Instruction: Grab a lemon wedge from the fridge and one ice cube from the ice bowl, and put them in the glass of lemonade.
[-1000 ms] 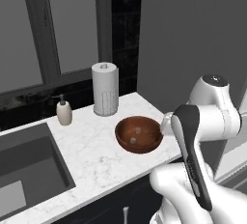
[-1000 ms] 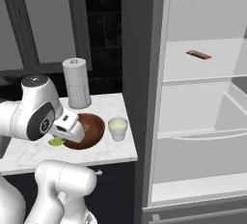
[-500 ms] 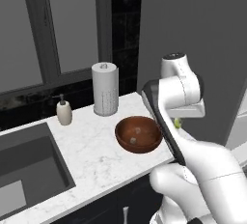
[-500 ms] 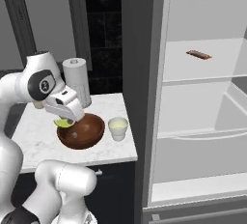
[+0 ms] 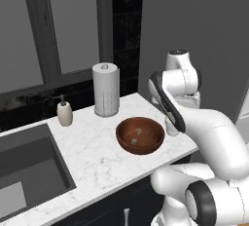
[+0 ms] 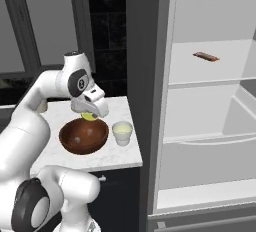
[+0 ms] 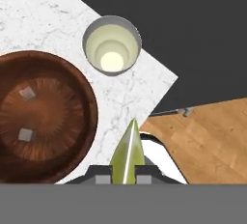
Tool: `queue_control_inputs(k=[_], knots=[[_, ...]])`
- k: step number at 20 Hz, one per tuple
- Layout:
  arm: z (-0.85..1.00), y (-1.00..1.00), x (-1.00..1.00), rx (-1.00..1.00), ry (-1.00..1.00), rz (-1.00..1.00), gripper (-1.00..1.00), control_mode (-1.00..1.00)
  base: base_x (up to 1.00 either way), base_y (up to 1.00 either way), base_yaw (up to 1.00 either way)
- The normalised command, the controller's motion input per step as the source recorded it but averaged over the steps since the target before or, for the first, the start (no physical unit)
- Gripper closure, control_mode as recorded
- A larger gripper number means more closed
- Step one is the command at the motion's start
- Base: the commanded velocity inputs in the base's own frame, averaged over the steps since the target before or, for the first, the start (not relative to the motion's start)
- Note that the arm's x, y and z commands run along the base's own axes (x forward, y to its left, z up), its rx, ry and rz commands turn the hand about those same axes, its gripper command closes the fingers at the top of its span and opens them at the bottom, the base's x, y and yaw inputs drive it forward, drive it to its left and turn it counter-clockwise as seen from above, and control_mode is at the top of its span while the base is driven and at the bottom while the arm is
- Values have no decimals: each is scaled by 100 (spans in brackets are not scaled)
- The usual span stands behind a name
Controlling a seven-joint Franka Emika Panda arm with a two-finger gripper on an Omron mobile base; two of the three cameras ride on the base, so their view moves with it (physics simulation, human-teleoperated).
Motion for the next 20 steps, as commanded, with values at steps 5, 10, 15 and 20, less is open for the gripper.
queue_control_inputs(k=[5, 10, 15, 20], knots=[[-52, -14, 51, 2, -4, -1, 100, -100, 0, 0, 0], [-22, -14, 10, -1, -5, -3, 100, -100, 0, 0, 0], [-16, -28, 5, 0, -12, -8, 100, -100, 0, 0, 0], [-11, -1, 20, 0, -2, -8, 100, -100, 0, 0, 0]])
